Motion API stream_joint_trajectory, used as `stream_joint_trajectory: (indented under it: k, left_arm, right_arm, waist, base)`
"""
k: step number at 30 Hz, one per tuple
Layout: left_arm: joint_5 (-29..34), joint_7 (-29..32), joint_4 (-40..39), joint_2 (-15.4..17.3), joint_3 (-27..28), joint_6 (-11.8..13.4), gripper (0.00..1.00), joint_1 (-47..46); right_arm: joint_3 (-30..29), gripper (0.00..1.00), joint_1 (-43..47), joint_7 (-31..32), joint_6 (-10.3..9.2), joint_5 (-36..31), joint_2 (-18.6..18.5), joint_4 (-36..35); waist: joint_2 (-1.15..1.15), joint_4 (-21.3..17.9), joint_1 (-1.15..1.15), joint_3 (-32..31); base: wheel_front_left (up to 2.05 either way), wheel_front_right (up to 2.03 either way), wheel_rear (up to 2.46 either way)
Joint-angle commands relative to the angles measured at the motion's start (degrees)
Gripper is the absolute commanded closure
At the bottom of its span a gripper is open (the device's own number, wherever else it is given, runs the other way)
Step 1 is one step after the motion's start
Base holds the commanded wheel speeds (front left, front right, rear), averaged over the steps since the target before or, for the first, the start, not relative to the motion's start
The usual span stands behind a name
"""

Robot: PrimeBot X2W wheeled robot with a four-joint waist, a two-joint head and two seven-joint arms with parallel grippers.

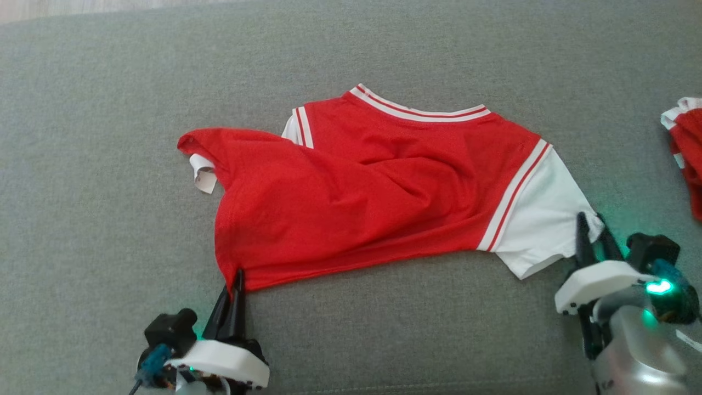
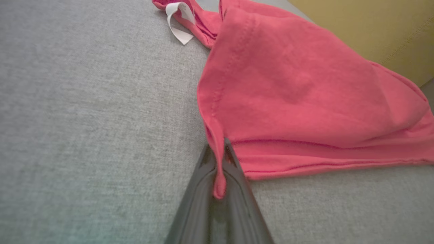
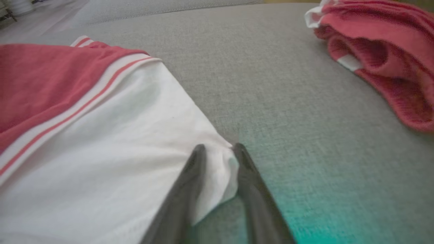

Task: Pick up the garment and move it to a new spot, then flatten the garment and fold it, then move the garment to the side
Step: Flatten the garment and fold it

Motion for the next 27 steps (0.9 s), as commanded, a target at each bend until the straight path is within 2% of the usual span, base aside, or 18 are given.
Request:
stream_joint_trajectory:
  k: [1,3,6,10,15,21,22,27]
  left_arm:
    - [0.3,0.5,0.2,0.8,1.9,0.4,1.00,-1.2]
    - [0.5,0.5,0.1,0.8,2.2,0.4,1.00,-1.3]
    - [0.4,0.5,-1.2,0.8,3.0,0.4,1.00,-1.2]
    - [0.8,0.5,-5.7,0.8,4.5,0.3,1.00,-2.7]
    - [3.3,0.5,-13.1,1.1,5.8,0.0,1.00,-9.0]
    - [2.1,0.5,-19.2,8.3,1.5,0.0,1.00,-20.6]
    - [2.1,0.5,-19.2,8.3,1.5,0.0,1.00,-20.6]
    - [-1.2,0.7,-21.1,14.3,-1.0,0.0,1.00,-30.6]
  right_arm:
    - [2.0,1.00,1.3,1.1,0.20,0.4,0.5,2.6]
    - [2.0,1.00,1.1,1.1,0.20,1.4,0.5,3.1]
    - [2.2,1.00,1.0,1.1,0.20,3.6,0.5,0.3]
    - [4.7,1.00,0.2,1.1,0.20,9.4,0.6,-9.1]
    - [6.9,1.00,-3.7,1.1,0.20,19.8,0.6,-21.5]
    - [7.6,1.00,-13.0,1.1,0.20,35.0,0.6,-31.2]
    - [7.6,1.00,-13.0,1.1,0.20,35.0,0.6,-31.2]
    - [8.5,1.00,-20.9,1.8,0.20,42.8,-1.3,-36.6]
  waist:
    - [0.00,0.2,0.01,0.1]
    - [0.00,0.3,0.01,0.1]
    - [0.00,0.5,0.01,-0.7]
    - [0.00,0.3,0.01,-2.5]
    - [0.00,0.0,0.01,-6.4]
    - [0.00,-0.5,0.01,-11.0]
    - [0.00,-0.5,0.01,-11.0]
    - [0.00,-0.6,0.01,-13.4]
  base:
    - [0.00,0.00,0.00]
    - [0.00,0.00,0.00]
    - [0.00,0.00,0.00]
    - [0.00,0.00,0.00]
    - [0.00,0.00,0.00]
    - [0.00,0.00,0.00]
    - [0.00,0.00,0.00]
    - [0.00,0.00,0.00]
